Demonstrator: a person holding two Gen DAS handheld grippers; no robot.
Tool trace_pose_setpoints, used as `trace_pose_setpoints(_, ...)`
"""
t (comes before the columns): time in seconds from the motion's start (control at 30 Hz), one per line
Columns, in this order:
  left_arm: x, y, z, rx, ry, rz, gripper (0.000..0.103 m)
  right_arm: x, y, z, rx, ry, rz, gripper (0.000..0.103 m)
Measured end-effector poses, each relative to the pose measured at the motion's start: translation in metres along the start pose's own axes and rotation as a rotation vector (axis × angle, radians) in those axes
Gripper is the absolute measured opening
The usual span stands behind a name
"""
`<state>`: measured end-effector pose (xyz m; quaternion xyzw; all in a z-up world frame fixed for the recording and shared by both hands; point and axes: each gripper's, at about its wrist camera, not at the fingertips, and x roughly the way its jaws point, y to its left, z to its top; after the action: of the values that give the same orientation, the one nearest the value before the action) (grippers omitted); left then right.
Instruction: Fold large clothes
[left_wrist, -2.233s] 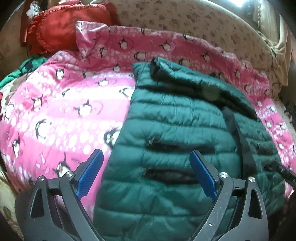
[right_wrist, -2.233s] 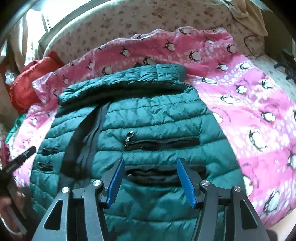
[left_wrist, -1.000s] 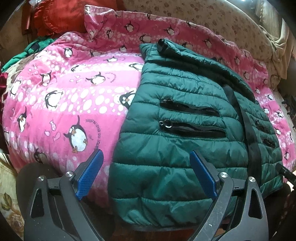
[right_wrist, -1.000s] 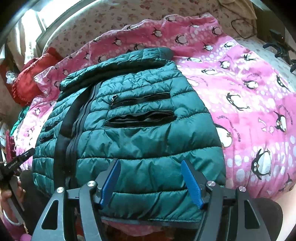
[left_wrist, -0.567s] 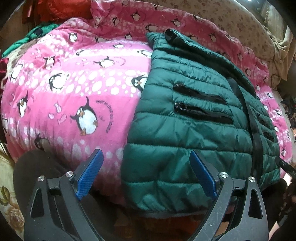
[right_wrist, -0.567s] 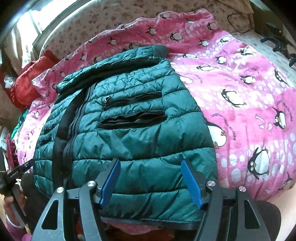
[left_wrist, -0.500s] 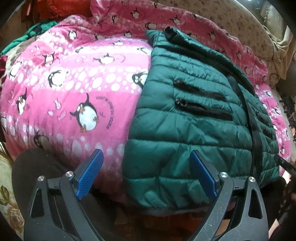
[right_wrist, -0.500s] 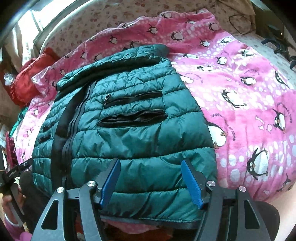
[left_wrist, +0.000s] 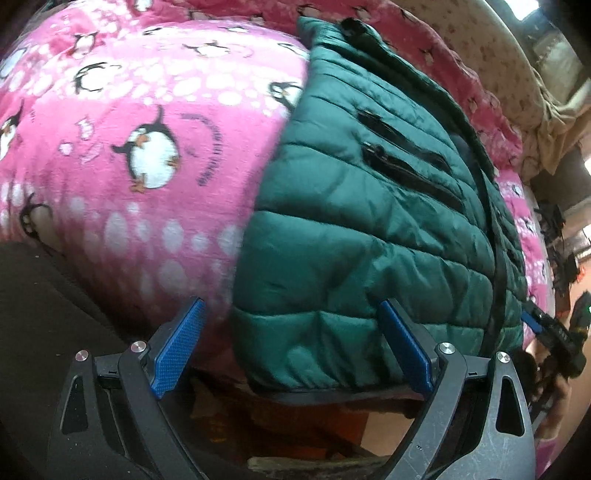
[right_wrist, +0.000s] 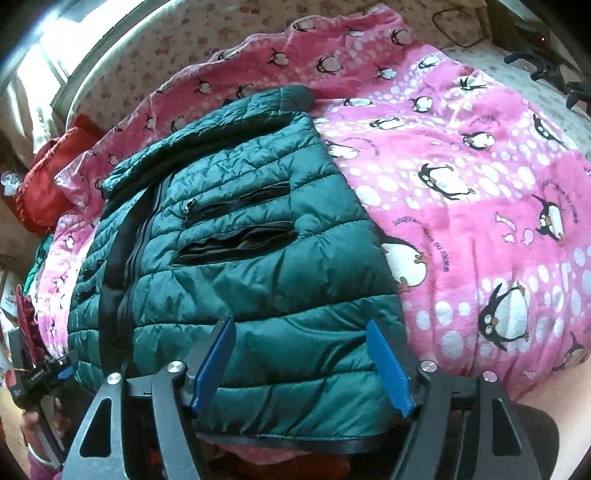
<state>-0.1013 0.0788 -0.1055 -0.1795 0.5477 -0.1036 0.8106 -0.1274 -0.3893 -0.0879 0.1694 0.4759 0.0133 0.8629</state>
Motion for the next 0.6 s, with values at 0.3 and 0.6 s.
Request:
trace_pose_setpoints(0.3,0.013,0.000,-0.001,0.002,0.031,-0.021,0.094,0.002,-0.012,0.006,-0.023,0.008,-0.113,0.071)
trace_pose_setpoints(0.6,0.017,0.003,-0.003,-0.024,0.028,-0.050,0.094,0.018,-0.038,-0.008,0.134,0.142,0.158,0.071)
